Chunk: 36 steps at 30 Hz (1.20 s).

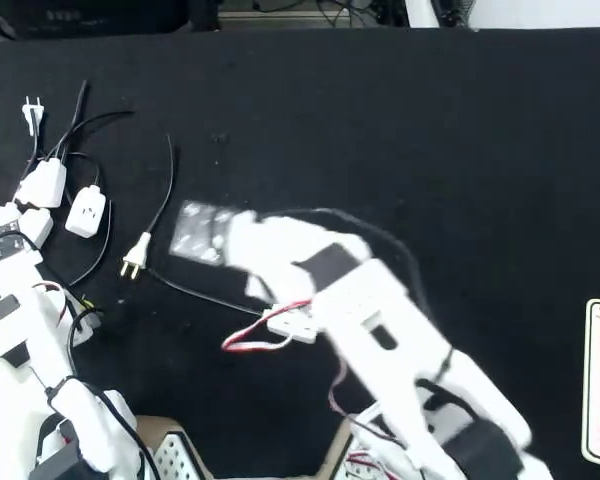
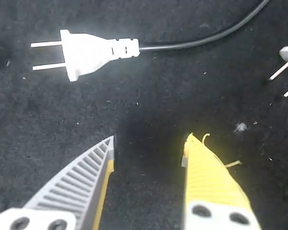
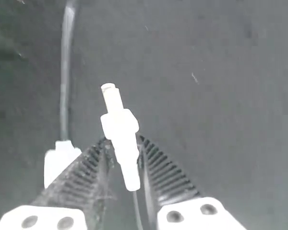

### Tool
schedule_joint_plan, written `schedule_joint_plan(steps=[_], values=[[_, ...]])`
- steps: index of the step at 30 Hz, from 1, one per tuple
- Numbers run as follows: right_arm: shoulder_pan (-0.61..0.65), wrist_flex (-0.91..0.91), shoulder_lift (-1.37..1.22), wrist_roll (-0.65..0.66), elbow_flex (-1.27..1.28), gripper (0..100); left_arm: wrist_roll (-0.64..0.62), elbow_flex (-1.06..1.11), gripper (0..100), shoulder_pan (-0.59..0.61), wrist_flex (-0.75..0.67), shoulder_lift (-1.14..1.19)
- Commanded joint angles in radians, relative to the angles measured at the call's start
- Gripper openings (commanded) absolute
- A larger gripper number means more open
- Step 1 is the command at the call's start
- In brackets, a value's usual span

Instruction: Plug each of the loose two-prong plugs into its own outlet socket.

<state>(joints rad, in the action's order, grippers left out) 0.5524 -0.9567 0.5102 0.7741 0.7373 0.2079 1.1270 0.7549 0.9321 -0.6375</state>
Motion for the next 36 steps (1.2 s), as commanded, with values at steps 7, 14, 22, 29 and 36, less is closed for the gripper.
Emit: schedule_joint_plan(steps=[7, 14, 22, 29, 36], values=[[-0.374, -0.334, 0.191, -0.072, -0.024, 1.0, 0.011, -0.045, 23, -0.171, -0.003, -0.014], [-0.387, -0.359, 0.240, 0.017, 0.249, 1.0, 0.144, -0.229, 23, -0.449, 0.078, -0.009], [-0.120, -0.347, 0.460, -0.109, 0.410, 1.0, -0.100, -0.156, 23, -0.556, -0.175, 0.084], [0.040, -0.331, 0.404, -0.106, 0.418, 1.0, -0.253, -0.182, 23, -0.536, -0.338, 0.321], [0.107, -0.249, 0.302, -0.107, 0.433, 1.0, -0.256, -0.214, 23, -0.515, -0.336, 0.413]])
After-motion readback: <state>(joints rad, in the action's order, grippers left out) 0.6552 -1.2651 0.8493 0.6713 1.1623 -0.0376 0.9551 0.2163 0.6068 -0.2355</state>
